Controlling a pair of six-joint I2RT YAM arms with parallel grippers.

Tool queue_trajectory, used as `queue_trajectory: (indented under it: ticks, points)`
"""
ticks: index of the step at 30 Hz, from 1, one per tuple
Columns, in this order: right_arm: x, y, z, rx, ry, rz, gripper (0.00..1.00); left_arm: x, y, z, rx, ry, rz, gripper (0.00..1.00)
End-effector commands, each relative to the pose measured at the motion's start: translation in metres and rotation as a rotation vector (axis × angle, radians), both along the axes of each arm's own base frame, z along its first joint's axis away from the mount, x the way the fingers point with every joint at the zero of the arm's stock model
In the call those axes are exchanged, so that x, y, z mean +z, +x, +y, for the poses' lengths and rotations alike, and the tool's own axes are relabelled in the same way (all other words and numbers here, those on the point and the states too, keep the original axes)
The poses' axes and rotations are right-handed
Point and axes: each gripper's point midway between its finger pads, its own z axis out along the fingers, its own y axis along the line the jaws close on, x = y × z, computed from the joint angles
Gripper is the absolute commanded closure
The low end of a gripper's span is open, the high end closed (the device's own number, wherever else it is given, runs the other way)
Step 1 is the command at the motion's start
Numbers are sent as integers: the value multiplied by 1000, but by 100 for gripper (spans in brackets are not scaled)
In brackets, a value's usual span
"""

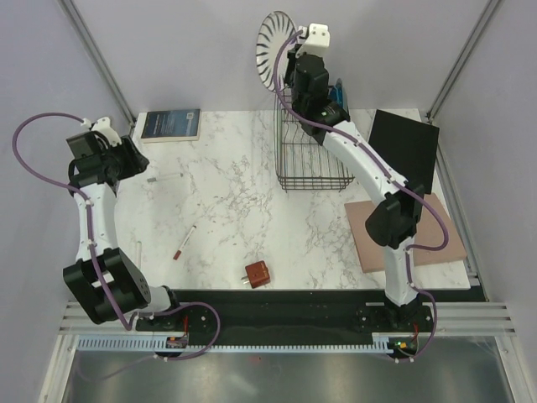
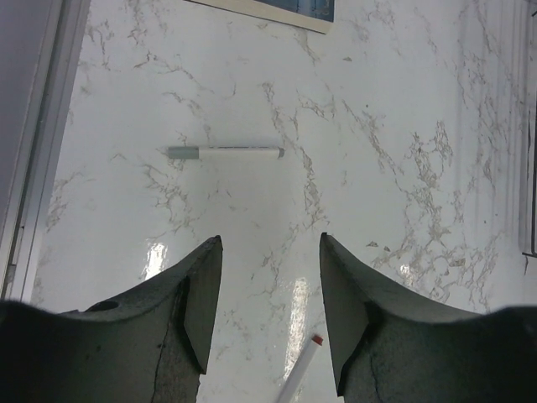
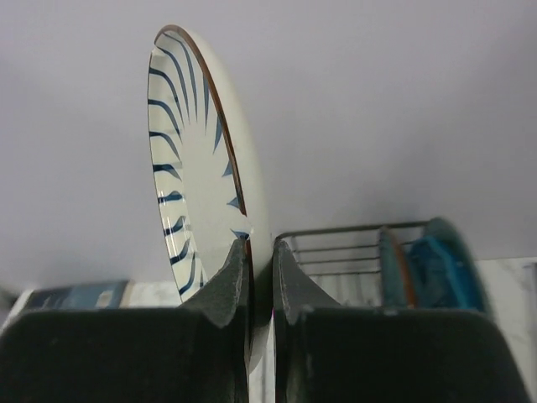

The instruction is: Load the plates into the dish rack

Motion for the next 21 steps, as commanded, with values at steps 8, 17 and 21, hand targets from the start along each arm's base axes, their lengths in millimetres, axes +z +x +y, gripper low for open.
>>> queue_trajectory:
  ticks: [8, 17, 21]
  points:
    - [68, -29, -91, -495, -159, -140, 100, 0, 16, -19, -60, -67, -68, 43]
    - [24, -8, -84, -520, -308, -40, 100, -26, 6, -26, -76, -89, -26, 43]
    - [3, 2, -82, -547, -376, 15, 100, -32, 2, -28, -88, -85, -15, 43]
